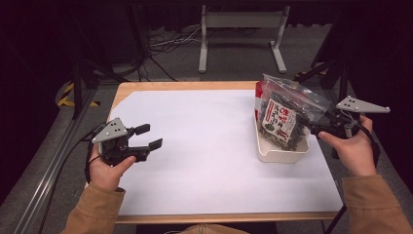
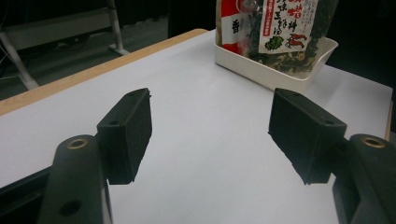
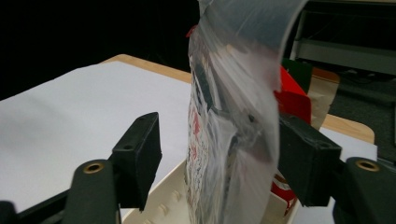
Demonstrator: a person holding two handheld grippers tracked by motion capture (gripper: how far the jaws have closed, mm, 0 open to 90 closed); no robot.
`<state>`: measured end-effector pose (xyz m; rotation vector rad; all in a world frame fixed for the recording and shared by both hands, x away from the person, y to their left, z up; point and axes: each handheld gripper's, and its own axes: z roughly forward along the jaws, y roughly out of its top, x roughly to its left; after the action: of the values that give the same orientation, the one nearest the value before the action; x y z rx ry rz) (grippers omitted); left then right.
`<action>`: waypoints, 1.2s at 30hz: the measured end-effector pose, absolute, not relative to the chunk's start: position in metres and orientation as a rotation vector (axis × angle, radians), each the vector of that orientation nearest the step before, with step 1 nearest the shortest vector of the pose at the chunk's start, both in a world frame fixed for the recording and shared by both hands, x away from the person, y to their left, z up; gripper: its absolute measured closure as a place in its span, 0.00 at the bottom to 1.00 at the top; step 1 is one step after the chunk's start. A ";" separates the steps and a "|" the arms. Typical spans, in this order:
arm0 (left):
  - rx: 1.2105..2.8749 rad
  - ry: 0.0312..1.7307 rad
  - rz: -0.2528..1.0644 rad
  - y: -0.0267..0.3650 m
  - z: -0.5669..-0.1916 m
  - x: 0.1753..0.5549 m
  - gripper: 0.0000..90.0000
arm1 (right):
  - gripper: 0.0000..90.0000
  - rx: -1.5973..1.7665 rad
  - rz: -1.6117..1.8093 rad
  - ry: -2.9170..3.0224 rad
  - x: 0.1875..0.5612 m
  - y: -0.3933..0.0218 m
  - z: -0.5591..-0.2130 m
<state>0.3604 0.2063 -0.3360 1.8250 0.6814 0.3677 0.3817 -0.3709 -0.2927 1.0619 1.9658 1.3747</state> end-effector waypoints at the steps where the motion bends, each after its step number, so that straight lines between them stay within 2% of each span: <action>1: 1.827 0.678 0.371 0.206 -0.336 0.360 0.35 | 0.37 1.062 1.374 1.956 0.379 -0.371 -0.292; 14: 1.826 0.672 0.365 0.206 -0.335 0.357 0.34 | 0.34 1.071 1.321 1.852 0.333 -0.377 -0.274; 21: 1.833 0.673 0.359 0.205 -0.335 0.357 0.34 | 0.33 1.015 1.341 1.899 0.313 -0.367 -0.279; 36: 1.829 0.660 0.359 0.209 -0.337 0.353 0.34 | 0.30 0.865 1.484 2.010 0.312 -0.322 -0.297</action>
<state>0.3525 0.2089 -0.3368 1.8294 0.6602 0.3595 0.3123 -0.3220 -0.2973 0.8649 2.0104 1.4840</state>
